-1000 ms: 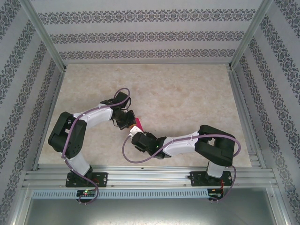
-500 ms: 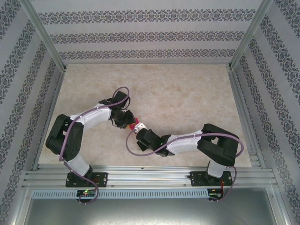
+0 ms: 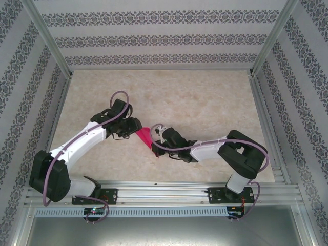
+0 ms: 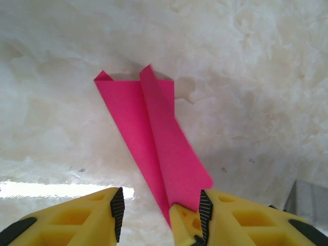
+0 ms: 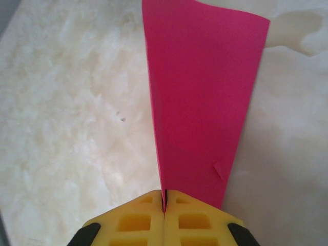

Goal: Fold a paper plane with a square sheet of paper (pick it up from the middle)
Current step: Fold the wing for the fifth time at the center of the table.

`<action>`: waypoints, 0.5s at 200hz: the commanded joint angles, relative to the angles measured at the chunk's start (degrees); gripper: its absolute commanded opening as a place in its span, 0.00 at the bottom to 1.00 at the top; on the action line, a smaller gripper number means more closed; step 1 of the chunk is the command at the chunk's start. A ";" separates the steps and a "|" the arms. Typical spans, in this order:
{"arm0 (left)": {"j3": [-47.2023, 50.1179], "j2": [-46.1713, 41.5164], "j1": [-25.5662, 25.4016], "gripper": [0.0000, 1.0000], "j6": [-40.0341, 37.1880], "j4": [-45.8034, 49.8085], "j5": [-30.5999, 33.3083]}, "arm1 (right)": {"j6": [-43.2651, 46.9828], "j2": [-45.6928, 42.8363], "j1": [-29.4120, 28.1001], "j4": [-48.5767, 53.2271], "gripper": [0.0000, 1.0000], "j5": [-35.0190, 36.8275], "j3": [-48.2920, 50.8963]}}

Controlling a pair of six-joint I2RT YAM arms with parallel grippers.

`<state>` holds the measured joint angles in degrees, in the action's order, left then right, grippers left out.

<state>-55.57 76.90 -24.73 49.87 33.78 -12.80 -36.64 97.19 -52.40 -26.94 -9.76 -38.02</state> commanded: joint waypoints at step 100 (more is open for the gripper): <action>8.05 -0.40 0.40 0.42 -1.06 -8.62 -7.31 | -15.01 8.39 3.13 -10.43 0.00 -13.83 -0.92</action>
<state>-48.69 76.88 -24.64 49.71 28.05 -18.39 -47.64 104.05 -50.33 -32.10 -20.36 -38.41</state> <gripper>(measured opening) 0.427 0.041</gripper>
